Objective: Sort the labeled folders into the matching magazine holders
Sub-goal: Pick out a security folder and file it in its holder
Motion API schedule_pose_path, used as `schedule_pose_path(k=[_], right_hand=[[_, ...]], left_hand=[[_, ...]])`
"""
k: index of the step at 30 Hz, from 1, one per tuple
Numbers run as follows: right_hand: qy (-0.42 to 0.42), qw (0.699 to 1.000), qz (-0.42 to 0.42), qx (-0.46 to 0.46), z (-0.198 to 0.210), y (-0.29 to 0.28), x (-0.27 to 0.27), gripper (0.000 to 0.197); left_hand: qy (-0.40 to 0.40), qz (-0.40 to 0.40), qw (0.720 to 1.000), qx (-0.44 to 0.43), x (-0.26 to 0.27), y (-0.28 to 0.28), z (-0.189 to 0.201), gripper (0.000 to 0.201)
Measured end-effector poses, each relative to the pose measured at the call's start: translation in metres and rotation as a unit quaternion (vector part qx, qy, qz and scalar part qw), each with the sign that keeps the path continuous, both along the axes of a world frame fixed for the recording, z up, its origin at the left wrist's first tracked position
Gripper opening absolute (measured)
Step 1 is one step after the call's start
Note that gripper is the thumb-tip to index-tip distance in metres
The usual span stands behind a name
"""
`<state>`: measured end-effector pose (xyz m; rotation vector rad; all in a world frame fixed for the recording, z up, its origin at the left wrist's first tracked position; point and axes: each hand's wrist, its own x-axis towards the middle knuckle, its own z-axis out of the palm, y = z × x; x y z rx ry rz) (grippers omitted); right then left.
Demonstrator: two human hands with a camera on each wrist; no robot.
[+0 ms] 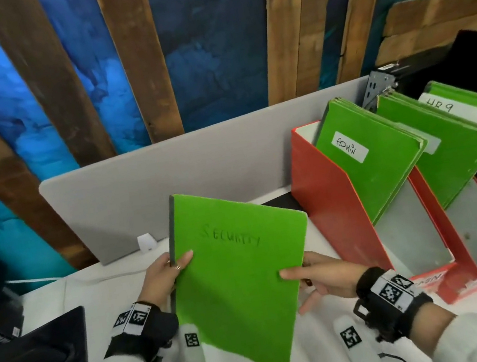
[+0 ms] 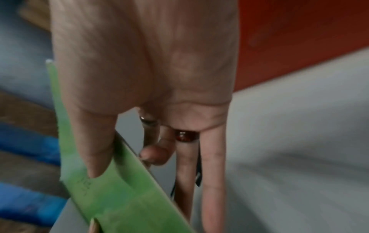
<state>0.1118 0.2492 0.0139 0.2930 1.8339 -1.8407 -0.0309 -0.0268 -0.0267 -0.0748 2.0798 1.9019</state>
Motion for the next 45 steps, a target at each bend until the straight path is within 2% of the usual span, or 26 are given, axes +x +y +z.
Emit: schedule_pose_path(k=[3, 6, 11, 15, 18, 20, 26, 28, 30, 32, 36, 38, 41, 42, 45], right_hand=[[0.048, 0.995, 0.005, 0.082, 0.042, 0.005, 0.011, 0.031], [0.1, 0.984, 0.007, 0.145, 0.075, 0.014, 0.019, 0.033], [0.14, 0.974, -0.023, 0.178, 0.12, 0.027, 0.042, 0.027], [0.175, 0.967, -0.07, 0.17, 0.129, 0.049, 0.053, 0.031], [0.186, 0.959, -0.096, 0.192, 0.131, 0.07, 0.056, 0.038], [0.223, 0.951, -0.117, 0.178, 0.134, 0.087, 0.059, 0.036], [0.312, 0.91, -0.214, 0.167, 0.143, 0.133, 0.055, 0.03], [0.33, 0.893, -0.269, 0.149, 0.145, 0.151, 0.056, 0.025], [0.307, 0.888, -0.315, 0.131, 0.149, 0.167, 0.059, 0.019], [0.281, 0.881, -0.359, 0.128, 0.152, 0.185, 0.062, 0.028], [0.273, 0.85, -0.423, 0.158, 0.158, 0.218, 0.068, 0.042], [0.268, 0.831, -0.452, 0.181, 0.159, 0.233, 0.073, 0.049], [0.296, 0.814, -0.452, 0.213, 0.164, 0.242, 0.082, 0.071], [0.309, 0.804, -0.464, 0.207, 0.164, 0.247, 0.085, 0.071], [0.391, 0.732, -0.532, 0.168, 0.161, 0.258, 0.09, 0.023]], left_hand=[[0.037, -0.03, 0.999, 0.007, -0.003, 0.019, 0.021, 0.017], [0.054, -0.049, 0.997, 0.022, -0.004, 0.038, 0.042, 0.019], [0.094, -0.093, 0.99, 0.045, -0.003, 0.077, 0.082, 0.016], [0.135, -0.095, 0.985, 0.054, -0.002, 0.112, 0.112, 0.039], [0.168, -0.089, 0.98, 0.05, 0.005, 0.141, 0.132, 0.037], [0.203, -0.085, 0.975, 0.034, 0.013, 0.164, 0.145, 0.039], [0.277, -0.077, 0.958, 0.011, 0.024, 0.218, 0.165, 0.062], [0.298, -0.075, 0.952, -0.018, 0.026, 0.237, 0.167, 0.069], [0.305, -0.067, 0.946, -0.083, 0.03, 0.254, 0.168, 0.07], [0.313, -0.076, 0.937, -0.131, 0.034, 0.273, 0.166, 0.061], [0.356, -0.142, 0.901, -0.206, 0.043, 0.311, 0.157, 0.04], [0.344, -0.168, 0.895, -0.231, 0.049, 0.33, 0.149, 0.039], [0.336, -0.196, 0.878, -0.28, 0.057, 0.354, 0.139, 0.046], [0.332, -0.205, 0.869, -0.303, 0.061, 0.36, 0.138, 0.05], [0.321, -0.229, 0.846, -0.358, 0.069, 0.378, 0.13, 0.065]])
